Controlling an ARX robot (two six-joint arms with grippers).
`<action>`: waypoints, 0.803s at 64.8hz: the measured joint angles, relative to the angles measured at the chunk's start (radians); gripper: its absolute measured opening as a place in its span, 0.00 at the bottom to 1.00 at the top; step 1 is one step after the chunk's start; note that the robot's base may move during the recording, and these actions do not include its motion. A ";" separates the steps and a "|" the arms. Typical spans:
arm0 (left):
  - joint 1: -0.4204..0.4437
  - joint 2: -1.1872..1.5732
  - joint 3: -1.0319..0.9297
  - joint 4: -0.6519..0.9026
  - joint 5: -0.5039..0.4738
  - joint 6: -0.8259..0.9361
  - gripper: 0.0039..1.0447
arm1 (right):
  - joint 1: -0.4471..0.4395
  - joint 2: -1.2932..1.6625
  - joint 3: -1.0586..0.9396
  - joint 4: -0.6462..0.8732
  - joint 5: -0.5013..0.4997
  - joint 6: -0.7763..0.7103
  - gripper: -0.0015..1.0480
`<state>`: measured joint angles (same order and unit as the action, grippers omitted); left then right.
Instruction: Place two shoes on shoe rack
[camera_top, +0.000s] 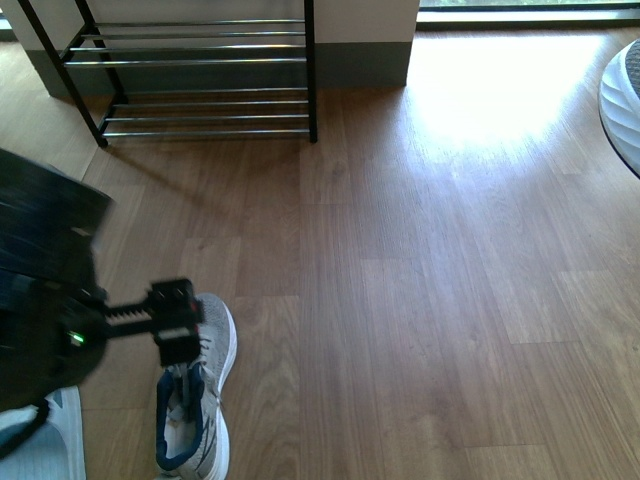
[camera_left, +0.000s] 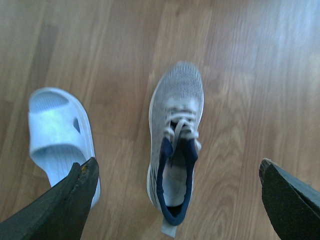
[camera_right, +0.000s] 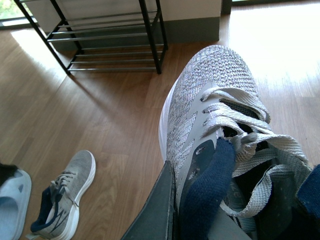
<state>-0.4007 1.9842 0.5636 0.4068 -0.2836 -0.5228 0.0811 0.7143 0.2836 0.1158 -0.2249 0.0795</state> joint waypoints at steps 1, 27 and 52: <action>-0.005 0.053 0.022 0.000 0.010 -0.012 0.91 | 0.000 0.000 0.000 0.000 0.000 0.000 0.01; 0.009 0.600 0.346 -0.090 0.045 -0.094 0.91 | 0.000 0.000 0.000 0.000 -0.003 0.000 0.01; 0.065 0.765 0.506 -0.113 0.071 -0.017 0.91 | 0.000 0.000 0.000 0.000 -0.003 0.000 0.01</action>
<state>-0.3359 2.7491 1.0698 0.2935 -0.2127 -0.5396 0.0811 0.7143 0.2836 0.1158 -0.2283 0.0795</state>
